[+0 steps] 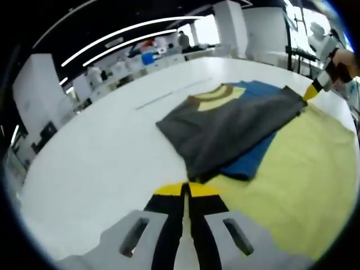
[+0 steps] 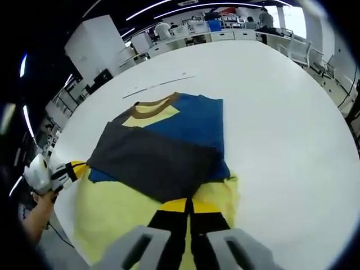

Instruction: Fold the garment on the visible template until the final outline fits inside the template.

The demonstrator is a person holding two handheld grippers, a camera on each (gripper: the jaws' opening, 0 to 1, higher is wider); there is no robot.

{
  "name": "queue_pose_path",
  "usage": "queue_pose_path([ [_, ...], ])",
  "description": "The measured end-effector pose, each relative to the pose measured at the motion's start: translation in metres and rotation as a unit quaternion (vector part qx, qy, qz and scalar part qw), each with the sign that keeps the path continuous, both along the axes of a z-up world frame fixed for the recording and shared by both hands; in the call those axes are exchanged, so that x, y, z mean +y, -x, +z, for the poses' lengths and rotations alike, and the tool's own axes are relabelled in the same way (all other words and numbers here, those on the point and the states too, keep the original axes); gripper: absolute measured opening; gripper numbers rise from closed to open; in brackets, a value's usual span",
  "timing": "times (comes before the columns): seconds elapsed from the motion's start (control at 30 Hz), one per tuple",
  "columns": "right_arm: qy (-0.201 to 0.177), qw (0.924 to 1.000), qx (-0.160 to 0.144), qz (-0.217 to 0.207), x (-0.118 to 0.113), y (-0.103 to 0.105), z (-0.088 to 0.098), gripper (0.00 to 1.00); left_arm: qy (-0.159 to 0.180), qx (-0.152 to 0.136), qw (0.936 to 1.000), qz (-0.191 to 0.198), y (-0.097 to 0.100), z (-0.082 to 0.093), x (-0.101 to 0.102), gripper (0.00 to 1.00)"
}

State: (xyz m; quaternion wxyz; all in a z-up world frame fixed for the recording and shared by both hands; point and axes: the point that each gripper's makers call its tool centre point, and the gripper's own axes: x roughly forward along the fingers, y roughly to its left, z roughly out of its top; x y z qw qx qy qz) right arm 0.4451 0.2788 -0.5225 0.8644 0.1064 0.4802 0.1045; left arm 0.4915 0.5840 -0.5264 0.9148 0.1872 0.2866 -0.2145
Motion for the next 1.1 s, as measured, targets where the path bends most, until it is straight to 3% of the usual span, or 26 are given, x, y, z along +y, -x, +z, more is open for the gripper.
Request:
queue_pose_path([
  [0.47,0.017,0.9996,0.015,0.018,-0.004,0.005,-0.009,0.00,-0.007,0.003,1.0000,-0.005,0.001,-0.002,-0.001,0.00],
  [0.6,0.025,0.9994,0.016,0.020,-0.006,0.007,-0.013,0.00,-0.024,-0.004,0.9996,-0.012,0.001,-0.002,0.000,0.01],
  [0.7,0.024,0.9994,0.003,0.023,-0.007,0.006,-0.011,0.05,-0.023,-0.001,0.9997,-0.007,0.002,-0.001,0.003,0.10],
  [0.87,0.028,0.9986,-0.024,0.037,-0.008,0.002,-0.001,0.27,0.015,0.010,0.9998,0.013,0.003,0.008,0.007,0.33],
  [1.1,0.036,0.9949,-0.055,0.076,-0.006,0.002,0.011,0.48,0.047,0.020,0.9986,0.013,0.010,0.021,0.007,0.66],
])
